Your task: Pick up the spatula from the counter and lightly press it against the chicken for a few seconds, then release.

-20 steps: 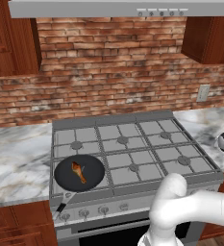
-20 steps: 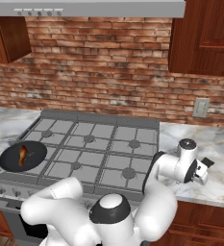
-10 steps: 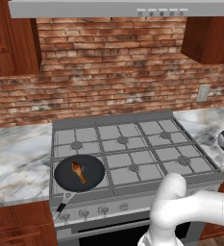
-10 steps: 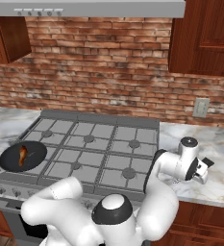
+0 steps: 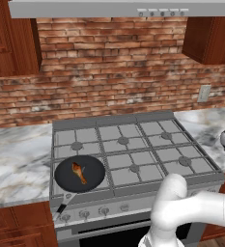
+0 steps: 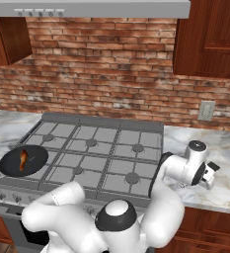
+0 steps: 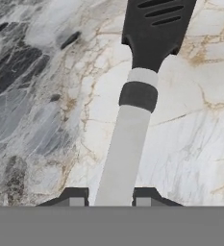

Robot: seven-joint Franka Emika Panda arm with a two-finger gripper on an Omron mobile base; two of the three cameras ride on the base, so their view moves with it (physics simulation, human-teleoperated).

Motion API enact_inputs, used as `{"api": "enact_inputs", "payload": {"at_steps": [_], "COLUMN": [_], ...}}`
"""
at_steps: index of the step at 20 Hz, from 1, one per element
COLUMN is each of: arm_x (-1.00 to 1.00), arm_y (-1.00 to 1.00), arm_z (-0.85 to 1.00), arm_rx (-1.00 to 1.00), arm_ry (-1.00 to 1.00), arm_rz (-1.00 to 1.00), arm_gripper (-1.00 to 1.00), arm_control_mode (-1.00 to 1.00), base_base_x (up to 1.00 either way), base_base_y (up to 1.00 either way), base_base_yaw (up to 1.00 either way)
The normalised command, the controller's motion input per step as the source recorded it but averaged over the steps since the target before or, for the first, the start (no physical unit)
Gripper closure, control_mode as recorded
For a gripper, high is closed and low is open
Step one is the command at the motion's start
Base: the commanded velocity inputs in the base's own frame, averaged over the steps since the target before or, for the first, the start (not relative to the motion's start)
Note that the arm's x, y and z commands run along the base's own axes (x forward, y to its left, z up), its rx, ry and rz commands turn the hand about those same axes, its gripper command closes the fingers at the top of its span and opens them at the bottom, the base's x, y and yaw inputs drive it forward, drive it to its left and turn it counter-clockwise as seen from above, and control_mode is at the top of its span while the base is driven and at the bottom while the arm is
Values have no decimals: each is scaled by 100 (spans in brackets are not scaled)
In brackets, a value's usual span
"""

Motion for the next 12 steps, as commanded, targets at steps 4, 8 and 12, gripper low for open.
{"api": "enact_inputs", "payload": {"at_steps": [4,8,12], "arm_x": [-18,-38,-37], "arm_y": [0,0,4], "arm_z": [0,6,16], "arm_rx": [0,0,0], "arm_ry": [-3,-10,-12], "arm_rz": [0,0,3], "arm_gripper": [100,100,100], "arm_control_mode": [-100,-100,-100], "base_base_x": [0,0,0], "base_base_y": [0,0,0], "base_base_yaw": [0,0,0]}}
